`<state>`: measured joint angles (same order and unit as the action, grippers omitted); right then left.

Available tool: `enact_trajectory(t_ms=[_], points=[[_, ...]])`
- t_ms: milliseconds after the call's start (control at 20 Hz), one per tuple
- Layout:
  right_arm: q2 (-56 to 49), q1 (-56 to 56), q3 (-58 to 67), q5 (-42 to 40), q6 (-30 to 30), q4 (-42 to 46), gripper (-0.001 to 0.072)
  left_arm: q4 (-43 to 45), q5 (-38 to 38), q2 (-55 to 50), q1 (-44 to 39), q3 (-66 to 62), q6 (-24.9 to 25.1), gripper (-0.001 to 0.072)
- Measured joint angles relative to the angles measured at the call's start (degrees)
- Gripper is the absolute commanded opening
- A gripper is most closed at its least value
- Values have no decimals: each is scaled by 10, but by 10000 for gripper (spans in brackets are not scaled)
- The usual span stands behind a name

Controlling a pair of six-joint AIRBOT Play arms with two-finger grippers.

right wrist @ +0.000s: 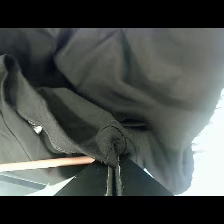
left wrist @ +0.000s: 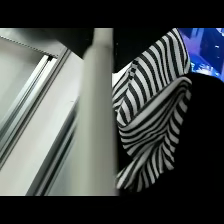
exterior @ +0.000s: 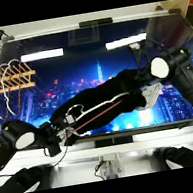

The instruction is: Fold the shirts.

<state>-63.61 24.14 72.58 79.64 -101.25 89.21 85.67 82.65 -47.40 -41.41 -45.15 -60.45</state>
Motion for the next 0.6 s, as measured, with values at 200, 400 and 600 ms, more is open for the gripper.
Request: enact_trajectory(t_ms=[200,400,600], points=[[1,0,41,-12,33,-15,62,9,-22,-44,0,-33,18,50],[1,-1,85,-9,64,-55,62,11,-34,-104,0,-88,21,51],[3,0,111,-6,85,-84,62,2,-25,-139,4,-122,-5,51]])
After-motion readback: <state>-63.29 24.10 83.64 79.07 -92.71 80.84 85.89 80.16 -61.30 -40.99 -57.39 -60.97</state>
